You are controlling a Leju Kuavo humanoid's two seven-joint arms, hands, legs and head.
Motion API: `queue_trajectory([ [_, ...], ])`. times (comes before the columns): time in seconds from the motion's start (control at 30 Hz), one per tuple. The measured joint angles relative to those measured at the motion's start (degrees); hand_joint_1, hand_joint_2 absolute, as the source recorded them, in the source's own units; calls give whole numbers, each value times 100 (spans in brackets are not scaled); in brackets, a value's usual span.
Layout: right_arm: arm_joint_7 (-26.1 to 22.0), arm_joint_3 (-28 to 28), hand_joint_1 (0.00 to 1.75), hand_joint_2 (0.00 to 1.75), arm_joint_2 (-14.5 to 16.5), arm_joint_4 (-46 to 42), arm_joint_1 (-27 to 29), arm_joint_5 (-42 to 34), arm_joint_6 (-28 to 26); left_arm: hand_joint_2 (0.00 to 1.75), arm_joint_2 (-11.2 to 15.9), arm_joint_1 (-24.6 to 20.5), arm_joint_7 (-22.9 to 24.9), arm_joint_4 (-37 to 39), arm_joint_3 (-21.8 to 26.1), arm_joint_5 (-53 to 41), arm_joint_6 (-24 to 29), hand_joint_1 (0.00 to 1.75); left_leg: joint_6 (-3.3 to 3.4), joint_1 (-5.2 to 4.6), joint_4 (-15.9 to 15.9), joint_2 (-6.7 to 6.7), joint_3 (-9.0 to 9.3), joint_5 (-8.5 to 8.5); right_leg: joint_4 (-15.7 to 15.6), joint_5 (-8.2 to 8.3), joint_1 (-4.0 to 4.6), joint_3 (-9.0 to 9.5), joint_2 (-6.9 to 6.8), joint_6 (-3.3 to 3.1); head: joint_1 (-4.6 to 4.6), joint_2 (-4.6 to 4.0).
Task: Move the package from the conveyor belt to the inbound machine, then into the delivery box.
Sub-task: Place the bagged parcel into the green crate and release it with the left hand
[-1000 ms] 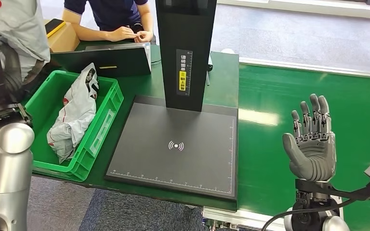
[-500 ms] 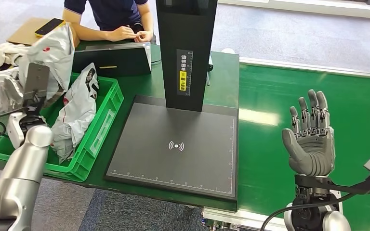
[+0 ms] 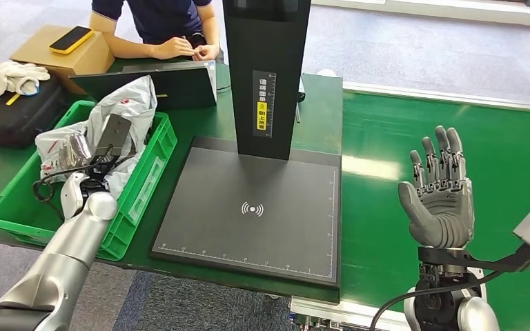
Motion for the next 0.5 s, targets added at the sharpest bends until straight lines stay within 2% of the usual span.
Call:
queue_trajectory([
  [0.03,0,0,0,175,-3,4,0,0,7,0,-16,0,-38,9,-4,15,-8,0,0,0,0,0,0,0,0,0,0,0,0,0,0,0],
  [0.27,-2,-1,0,175,-26,10,5,9,87,0,-75,94,-467,-298,81,540,-42,0,0,0,0,-1,1,0,2,0,0,1,0,0,1,0],
  [0.47,-68,-17,0,175,-74,10,64,19,42,0,-75,540,-1192,-1490,441,2213,-283,0,0,0,0,2,0,-1,1,0,0,0,5,0,1,1],
  [0.5,-95,-22,0,175,-97,10,90,25,8,44,-75,693,-1313,-1807,514,2592,-337,0,1,0,0,4,0,-2,0,-1,-1,-1,7,-1,1,1],
])
